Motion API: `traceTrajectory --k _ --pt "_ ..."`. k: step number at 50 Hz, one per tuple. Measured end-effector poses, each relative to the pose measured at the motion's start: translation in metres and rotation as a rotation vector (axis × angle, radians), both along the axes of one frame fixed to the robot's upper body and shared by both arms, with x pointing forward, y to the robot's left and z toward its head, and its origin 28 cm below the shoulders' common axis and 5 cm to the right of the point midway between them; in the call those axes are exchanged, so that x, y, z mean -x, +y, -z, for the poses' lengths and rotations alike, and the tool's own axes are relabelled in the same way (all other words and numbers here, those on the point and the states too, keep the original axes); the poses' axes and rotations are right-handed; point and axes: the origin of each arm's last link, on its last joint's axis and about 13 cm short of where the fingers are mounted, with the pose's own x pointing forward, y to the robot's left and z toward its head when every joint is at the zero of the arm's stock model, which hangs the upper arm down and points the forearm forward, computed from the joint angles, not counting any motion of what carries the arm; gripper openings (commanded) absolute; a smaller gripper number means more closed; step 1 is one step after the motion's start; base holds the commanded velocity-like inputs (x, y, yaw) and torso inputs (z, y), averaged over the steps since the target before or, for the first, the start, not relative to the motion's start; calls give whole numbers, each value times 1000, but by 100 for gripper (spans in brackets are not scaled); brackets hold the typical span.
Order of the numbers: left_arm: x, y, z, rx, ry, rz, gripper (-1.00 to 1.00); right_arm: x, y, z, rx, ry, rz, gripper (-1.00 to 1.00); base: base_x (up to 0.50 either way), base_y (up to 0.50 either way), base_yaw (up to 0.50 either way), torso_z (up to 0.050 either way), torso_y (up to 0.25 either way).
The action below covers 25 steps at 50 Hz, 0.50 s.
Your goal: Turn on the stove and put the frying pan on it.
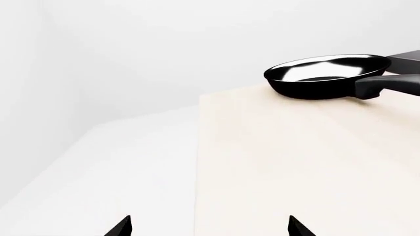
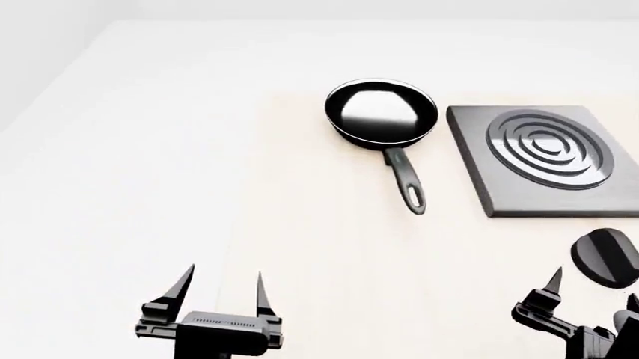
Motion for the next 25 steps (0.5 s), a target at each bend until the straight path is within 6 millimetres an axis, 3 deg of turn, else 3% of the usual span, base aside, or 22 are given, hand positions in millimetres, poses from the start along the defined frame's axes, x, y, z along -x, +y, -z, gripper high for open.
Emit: traceTrajectory --k 25 --pt "-1 1 1 0 2 1 100 -11 -26 7 13 39 88 100 0 0 0 0 0"
